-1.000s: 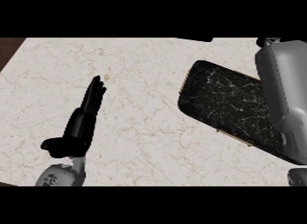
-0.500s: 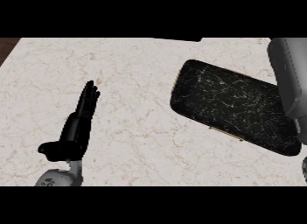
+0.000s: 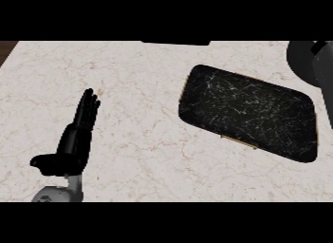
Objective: Pick the croissant from the tray and place it in the pot
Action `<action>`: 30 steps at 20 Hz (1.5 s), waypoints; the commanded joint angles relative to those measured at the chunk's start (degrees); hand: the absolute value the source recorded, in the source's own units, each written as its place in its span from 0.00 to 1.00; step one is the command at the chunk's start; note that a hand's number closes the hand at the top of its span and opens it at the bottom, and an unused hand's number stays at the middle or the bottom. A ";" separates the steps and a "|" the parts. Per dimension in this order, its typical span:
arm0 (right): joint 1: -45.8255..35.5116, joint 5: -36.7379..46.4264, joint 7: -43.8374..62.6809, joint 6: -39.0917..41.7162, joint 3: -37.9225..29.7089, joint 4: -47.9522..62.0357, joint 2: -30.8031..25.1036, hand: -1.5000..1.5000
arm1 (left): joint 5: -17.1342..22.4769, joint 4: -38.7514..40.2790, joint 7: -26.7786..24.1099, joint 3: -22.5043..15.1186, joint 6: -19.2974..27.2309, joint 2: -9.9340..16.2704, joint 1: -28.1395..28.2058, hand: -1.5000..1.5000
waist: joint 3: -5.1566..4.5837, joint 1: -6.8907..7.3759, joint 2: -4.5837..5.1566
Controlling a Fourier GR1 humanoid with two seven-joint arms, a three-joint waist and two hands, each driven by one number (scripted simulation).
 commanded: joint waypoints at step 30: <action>11.00 -34.01 -31.99 -40.73 -25.34 -1.91 0.44 0.00 | -1.88 -2.09 -0.35 -0.49 1.11 -1.36 3.96 0.50 | 0.20 -2.41 -1.07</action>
